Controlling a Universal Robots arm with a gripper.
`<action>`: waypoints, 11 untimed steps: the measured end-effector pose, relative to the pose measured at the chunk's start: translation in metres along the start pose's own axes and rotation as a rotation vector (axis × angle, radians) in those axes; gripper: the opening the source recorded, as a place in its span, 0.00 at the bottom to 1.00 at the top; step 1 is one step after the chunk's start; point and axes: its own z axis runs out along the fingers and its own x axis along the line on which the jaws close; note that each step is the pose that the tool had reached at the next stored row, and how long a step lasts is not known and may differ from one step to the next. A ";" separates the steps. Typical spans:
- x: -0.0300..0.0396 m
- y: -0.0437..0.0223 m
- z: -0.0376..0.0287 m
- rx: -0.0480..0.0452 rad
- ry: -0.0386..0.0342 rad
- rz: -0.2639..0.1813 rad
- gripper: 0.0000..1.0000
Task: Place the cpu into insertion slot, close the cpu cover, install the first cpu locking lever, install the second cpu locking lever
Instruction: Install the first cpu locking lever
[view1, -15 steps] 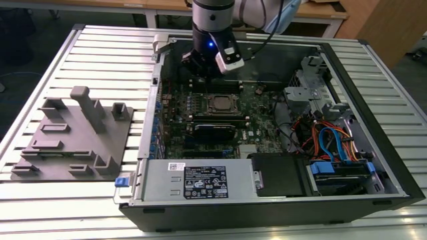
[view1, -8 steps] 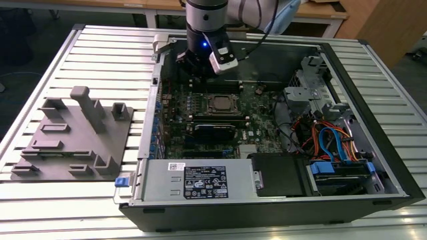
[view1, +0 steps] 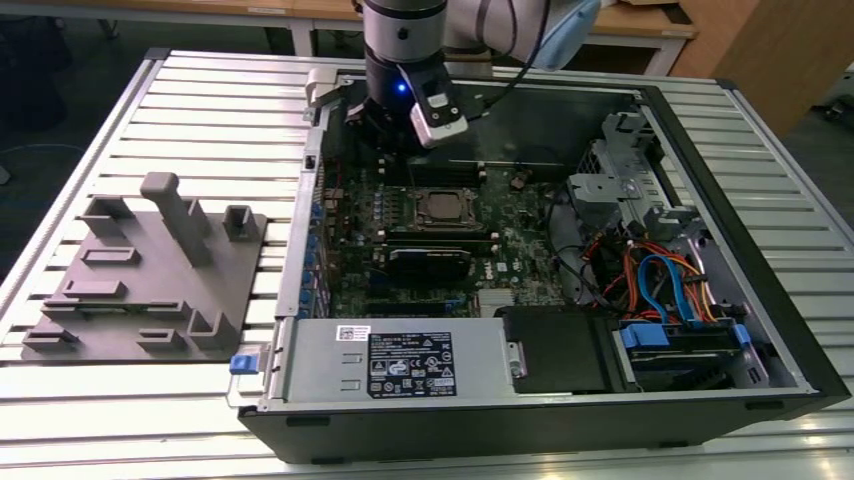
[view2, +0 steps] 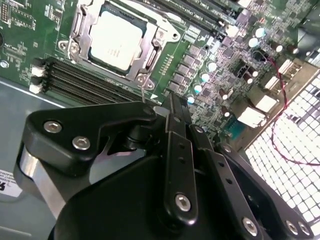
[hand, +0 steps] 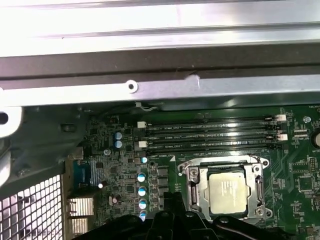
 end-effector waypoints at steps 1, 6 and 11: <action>0.0003 0.0007 0.0000 0.0000 0.0000 0.000 0.10; 0.0021 0.0098 0.0005 0.0000 0.0000 0.000 0.10; 0.0037 0.0172 0.0009 0.0000 0.0000 0.000 0.10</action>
